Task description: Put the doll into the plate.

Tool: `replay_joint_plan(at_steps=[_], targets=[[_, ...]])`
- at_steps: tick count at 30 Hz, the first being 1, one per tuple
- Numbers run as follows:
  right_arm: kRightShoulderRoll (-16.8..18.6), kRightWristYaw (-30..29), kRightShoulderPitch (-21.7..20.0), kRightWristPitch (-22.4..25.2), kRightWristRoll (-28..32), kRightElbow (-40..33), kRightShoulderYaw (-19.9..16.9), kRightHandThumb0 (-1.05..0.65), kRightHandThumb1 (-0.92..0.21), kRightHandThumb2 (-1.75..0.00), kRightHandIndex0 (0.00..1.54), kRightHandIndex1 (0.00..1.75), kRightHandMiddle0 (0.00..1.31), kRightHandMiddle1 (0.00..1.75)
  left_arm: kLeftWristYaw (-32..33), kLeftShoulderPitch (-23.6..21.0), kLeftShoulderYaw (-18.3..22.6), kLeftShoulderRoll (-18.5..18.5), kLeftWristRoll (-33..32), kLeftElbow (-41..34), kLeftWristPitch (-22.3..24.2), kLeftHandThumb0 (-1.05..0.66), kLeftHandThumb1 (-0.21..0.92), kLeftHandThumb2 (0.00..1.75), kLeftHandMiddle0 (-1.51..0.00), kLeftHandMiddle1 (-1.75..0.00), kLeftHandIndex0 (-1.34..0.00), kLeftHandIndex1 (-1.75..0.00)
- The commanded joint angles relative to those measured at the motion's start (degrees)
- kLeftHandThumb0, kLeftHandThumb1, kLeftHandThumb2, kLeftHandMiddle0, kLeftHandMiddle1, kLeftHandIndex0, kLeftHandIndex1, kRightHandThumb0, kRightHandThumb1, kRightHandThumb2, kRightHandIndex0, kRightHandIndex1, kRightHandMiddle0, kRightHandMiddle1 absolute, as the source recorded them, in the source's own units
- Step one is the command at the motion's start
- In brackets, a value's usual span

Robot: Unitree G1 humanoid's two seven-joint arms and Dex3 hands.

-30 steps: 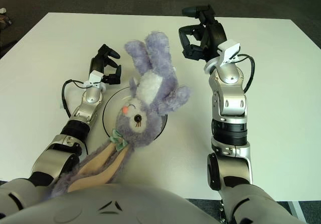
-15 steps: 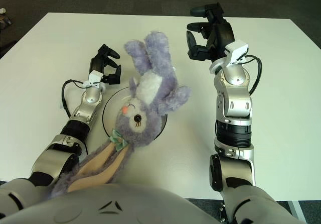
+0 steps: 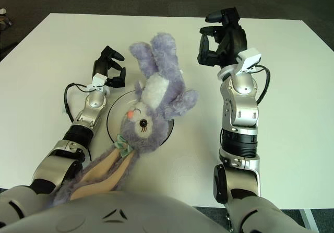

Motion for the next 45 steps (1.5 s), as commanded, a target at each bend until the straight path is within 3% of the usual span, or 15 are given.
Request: replay_joint_plan(at_steps=[1, 4, 10, 16, 22, 30, 45], targets=[[2.28, -3.96, 1.35, -1.81, -2.59, 2.46, 0.75, 0.0, -0.48, -1.05, 0.42, 1.43, 0.27, 1.75, -0.52, 6.66, -0.14, -0.52, -0.45, 3.86, -0.01, -0.01, 0.29, 1.36, -0.52, -1.75, -0.5, -1.75], [4.09, -6.52, 1.59, -2.36, -3.63, 3.93, 1.29, 0.0, -0.46, -1.06, 0.58, 1.42, 0.32, 1.75, -0.91, 6.67, 0.23, -0.52, -1.07, 3.73, 0.2, -0.01, 0.28, 1.36, -0.52, -1.75, -0.51, -1.75], [5.32, -8.16, 1.55, -11.33, -3.9, 14.07, 0.86, 0.0, -0.37, -1.14, 0.72, 1.37, 0.4, 1.75, -0.9, 6.9, 0.91, -0.4, -1.52, 3.15, 0.69, -0.01, 0.27, 1.38, -0.54, -1.75, -0.52, -1.75], [4.63, -6.08, 1.23, -23.05, -1.45, 22.41, -0.68, -0.01, -0.26, -1.26, 0.8, 1.34, 0.51, 1.75, -0.17, 7.36, 1.94, -0.44, -2.13, 2.23, 1.14, -0.01, 0.27, 1.37, -0.53, -1.75, -0.52, -1.75], [5.47, -4.67, 1.67, -28.53, 0.23, 25.87, -0.86, -0.01, -0.19, -1.34, 0.84, 1.34, 0.56, 1.75, -0.91, 8.0, 2.99, -0.41, -3.47, 0.96, 1.52, -0.01, 0.28, 1.37, -0.53, -1.75, -0.51, -1.75], [8.18, -2.24, 5.15, -35.81, 3.15, 31.65, -1.02, -0.01, -0.08, -1.5, 0.83, 1.49, 0.63, 1.75, -3.98, 9.79, 5.06, -0.54, -7.48, -2.1, 2.54, -0.01, 0.32, 1.33, -0.5, -1.75, -0.49, -1.75], [8.93, -1.96, 6.67, -36.24, 3.83, 35.1, -1.45, -0.01, 0.05, -1.73, 0.86, 1.73, 0.7, 1.74, -6.36, 12.85, 5.82, -0.26, -9.09, -8.01, 4.69, -0.01, 0.32, 1.33, -0.5, -1.75, -0.48, -1.75]])
